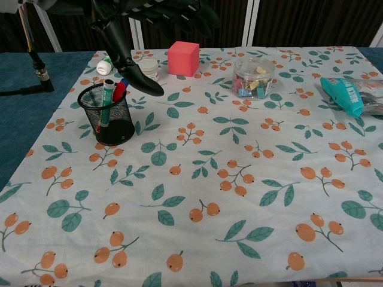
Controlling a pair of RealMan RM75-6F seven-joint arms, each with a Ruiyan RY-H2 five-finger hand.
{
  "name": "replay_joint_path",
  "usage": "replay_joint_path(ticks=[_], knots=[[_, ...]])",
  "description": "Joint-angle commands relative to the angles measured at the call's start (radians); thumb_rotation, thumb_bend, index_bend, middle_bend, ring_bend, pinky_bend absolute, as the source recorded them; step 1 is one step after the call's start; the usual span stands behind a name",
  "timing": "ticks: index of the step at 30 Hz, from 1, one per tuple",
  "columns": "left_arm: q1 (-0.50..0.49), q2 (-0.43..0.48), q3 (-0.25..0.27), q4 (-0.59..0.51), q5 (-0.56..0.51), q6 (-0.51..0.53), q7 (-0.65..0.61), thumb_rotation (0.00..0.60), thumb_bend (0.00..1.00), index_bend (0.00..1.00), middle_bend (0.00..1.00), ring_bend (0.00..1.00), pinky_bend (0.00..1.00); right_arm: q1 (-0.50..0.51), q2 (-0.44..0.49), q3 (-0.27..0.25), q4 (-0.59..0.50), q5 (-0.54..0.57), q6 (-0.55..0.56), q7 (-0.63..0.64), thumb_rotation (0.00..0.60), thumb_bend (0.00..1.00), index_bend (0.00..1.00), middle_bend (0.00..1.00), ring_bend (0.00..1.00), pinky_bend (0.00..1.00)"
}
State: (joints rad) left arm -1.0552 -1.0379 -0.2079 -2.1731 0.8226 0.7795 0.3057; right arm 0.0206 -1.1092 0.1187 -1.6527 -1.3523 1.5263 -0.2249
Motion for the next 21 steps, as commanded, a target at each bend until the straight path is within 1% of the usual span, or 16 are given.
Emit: replay_joint_path(ticks=[1, 8, 21], knots=[[-0.003, 0.004, 0.006, -0.006, 0.000, 0.007, 0.003, 0.600, 0.17, 0.05, 0.05, 0.00, 0.10, -0.001, 0.003, -0.001, -0.003, -0.004, 0.002, 0.002, 0.600, 0.01, 0.09, 0.10, 0.16, 0.17], [-0.009, 0.003, 0.021, -0.015, 0.010, 0.030, 0.017, 0.600, 0.17, 0.05, 0.05, 0.00, 0.11, -0.009, 0.012, -0.001, -0.016, -0.015, 0.021, 0.006, 0.600, 0.01, 0.09, 0.10, 0.16, 0.17], [-0.007, -0.009, 0.029, -0.004, 0.031, 0.046, -0.005, 0.600, 0.17, 0.05, 0.05, 0.00, 0.11, -0.012, 0.017, 0.003, -0.013, -0.009, 0.023, 0.016, 0.600, 0.01, 0.09, 0.10, 0.16, 0.17]])
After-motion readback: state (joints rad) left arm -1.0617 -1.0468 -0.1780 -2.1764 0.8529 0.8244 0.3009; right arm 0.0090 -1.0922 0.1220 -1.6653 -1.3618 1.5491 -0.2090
